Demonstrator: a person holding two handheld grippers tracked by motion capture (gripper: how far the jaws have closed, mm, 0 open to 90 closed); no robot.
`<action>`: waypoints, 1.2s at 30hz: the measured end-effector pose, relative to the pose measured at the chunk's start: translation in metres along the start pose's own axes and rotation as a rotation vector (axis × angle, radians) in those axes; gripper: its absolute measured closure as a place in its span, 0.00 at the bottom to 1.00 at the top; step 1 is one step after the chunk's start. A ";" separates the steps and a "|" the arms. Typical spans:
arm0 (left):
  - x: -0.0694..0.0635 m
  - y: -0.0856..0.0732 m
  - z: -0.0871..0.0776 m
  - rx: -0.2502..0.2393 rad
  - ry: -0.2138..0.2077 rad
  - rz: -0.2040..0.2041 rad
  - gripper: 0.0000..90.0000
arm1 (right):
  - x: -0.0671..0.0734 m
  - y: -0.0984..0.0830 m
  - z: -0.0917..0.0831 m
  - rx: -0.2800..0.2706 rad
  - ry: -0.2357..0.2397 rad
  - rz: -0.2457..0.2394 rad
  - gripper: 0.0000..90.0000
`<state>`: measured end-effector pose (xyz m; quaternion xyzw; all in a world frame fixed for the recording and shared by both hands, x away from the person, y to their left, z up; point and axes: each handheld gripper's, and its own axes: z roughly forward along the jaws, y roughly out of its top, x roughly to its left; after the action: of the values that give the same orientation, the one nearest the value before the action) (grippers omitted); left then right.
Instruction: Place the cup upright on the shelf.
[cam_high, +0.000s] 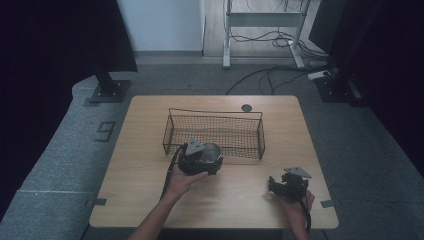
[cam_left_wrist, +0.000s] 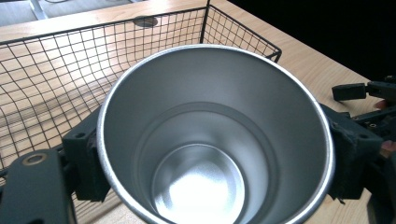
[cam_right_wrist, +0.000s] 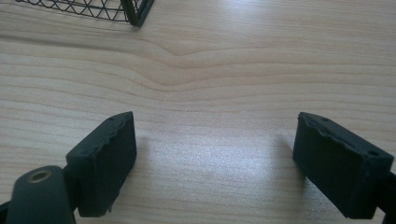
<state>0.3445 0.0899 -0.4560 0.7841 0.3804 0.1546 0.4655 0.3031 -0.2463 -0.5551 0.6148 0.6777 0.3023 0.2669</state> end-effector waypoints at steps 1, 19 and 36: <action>0.001 0.000 0.000 0.000 0.003 -0.002 0.17 | 0.000 0.000 0.000 -0.001 0.000 -0.002 0.15; 0.002 0.017 0.001 -0.007 -0.002 0.013 0.17 | 0.000 0.000 0.000 -0.001 -0.001 0.001 0.15; 0.001 0.033 0.003 -0.013 0.007 0.034 0.17 | 0.000 0.000 0.000 -0.001 -0.001 0.001 0.15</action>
<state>0.3618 0.0799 -0.4294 0.7870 0.3676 0.1678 0.4663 0.3031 -0.2462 -0.5551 0.6152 0.6771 0.3025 0.2673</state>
